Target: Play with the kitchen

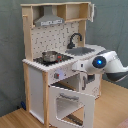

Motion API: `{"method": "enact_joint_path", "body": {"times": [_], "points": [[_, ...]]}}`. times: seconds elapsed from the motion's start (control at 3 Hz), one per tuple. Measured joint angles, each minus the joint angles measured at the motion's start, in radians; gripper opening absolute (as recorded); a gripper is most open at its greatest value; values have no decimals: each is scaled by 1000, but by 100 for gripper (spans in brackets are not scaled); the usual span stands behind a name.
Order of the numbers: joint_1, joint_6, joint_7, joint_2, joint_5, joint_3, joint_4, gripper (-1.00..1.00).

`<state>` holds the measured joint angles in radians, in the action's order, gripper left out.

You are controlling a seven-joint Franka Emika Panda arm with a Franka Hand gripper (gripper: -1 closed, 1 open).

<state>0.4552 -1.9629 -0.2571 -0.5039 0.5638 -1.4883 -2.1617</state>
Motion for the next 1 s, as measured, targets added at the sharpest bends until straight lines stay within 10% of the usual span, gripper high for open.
{"method": "enact_joint_path", "body": {"times": [1.0], "points": [[-52, 68, 71, -145, 252, -19, -32, 100]]}}
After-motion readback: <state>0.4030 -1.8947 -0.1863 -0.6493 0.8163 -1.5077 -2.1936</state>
